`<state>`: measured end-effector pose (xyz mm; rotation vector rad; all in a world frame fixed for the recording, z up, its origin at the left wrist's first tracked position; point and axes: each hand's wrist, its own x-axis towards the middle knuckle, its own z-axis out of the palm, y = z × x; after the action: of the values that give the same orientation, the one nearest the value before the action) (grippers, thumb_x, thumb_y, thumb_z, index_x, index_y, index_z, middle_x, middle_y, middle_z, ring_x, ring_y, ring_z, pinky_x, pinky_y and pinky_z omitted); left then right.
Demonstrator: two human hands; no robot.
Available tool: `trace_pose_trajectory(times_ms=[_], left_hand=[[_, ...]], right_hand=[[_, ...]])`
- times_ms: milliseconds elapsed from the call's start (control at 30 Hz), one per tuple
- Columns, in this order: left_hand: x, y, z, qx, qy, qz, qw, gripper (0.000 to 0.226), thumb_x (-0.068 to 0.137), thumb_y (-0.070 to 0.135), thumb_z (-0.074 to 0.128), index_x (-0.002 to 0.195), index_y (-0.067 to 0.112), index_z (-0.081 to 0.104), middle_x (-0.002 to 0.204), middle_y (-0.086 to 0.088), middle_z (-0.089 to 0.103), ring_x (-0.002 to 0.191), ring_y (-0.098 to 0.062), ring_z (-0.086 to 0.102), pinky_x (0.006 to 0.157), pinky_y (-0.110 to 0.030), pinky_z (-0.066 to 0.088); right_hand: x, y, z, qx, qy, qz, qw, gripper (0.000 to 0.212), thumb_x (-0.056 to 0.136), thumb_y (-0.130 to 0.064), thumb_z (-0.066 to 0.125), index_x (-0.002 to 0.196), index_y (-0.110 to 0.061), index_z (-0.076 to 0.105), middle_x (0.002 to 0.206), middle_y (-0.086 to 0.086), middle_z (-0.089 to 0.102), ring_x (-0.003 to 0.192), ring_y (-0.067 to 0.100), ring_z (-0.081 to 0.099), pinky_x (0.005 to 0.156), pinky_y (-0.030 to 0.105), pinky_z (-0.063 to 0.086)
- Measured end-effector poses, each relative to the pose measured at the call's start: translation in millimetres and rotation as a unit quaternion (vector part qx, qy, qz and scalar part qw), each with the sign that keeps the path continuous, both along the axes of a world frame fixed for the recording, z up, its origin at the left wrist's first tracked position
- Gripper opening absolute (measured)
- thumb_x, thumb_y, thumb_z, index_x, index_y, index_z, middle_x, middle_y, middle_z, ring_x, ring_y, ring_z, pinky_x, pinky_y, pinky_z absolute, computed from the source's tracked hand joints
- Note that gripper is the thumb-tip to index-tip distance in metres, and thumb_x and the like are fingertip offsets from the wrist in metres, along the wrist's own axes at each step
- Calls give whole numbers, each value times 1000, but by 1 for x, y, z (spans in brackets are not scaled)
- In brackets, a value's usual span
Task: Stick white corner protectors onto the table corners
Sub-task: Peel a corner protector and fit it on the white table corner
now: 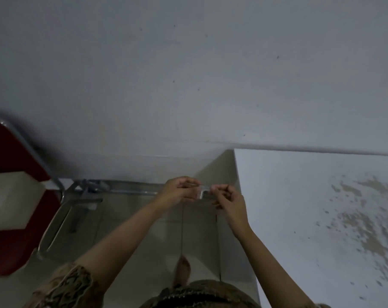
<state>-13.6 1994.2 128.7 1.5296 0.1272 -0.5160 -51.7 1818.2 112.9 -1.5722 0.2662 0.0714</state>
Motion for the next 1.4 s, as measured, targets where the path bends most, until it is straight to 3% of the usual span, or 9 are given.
trace_pose_trajectory(times_ms=[233,433,533,767,933,1067,1200,1333,1400], left_hand=[[98,-18,11,-23,25,-57,998,11,82,-2,66,90,7,64,80,-8,66,59,-11,66,60,-19,56],[169,-54,-1,-12,59,-112,992,15,84,2,66,98,6,64,91,-11,68,80,-22,67,76,-25,58],[202,-72,-14,-15,97,-129,987,21,86,3,63,107,2,61,94,-12,67,81,-22,66,83,-31,55],[280,-109,-57,-16,193,-106,975,8,90,-2,56,89,5,59,66,-4,70,56,-11,68,57,-18,57],[304,-127,-89,12,241,-128,962,7,91,0,55,96,5,58,87,-10,65,76,-16,62,57,-17,55],[313,-140,-102,33,251,-138,957,7,91,-2,54,93,4,57,86,-10,63,74,-15,62,58,-17,56],[322,-155,-113,43,245,-145,958,13,92,-4,51,84,5,56,85,-11,61,77,-17,60,60,-16,56],[332,-165,-126,61,245,-138,958,13,92,-4,51,84,4,56,84,-11,61,76,-17,59,72,-21,53],[335,-171,-132,65,249,-129,958,13,92,-4,51,83,4,57,85,-12,61,77,-18,59,78,-24,52]], right_hand=[[70,-9,7,7,-7,-57,998,17,87,-26,68,97,-12,69,89,2,75,81,19,70,70,34,57],[121,-25,3,19,-25,-152,988,16,87,-13,68,103,-9,70,95,11,73,73,22,67,58,23,54],[145,-33,-8,4,-17,-174,985,17,90,-15,65,106,-15,70,95,7,73,73,22,68,64,31,58],[193,-47,-49,-36,116,-251,960,21,91,-22,62,110,-17,67,92,6,74,67,14,68,57,15,49],[214,-41,-78,10,186,-292,938,18,90,-22,63,105,-13,69,93,5,72,62,8,63,58,18,48],[226,-31,-93,69,209,-325,920,22,91,-22,63,109,-10,68,87,1,68,65,11,63,59,23,53],[244,-32,-106,213,243,-401,857,21,93,-23,61,107,-9,68,92,4,69,74,18,64,74,35,53],[264,-32,-114,372,254,-453,769,16,93,-20,60,104,-9,65,105,10,68,78,18,62,59,26,48],[272,-33,-120,394,248,-468,751,24,94,-19,59,113,-5,64,113,13,67,78,18,61,58,25,48]])
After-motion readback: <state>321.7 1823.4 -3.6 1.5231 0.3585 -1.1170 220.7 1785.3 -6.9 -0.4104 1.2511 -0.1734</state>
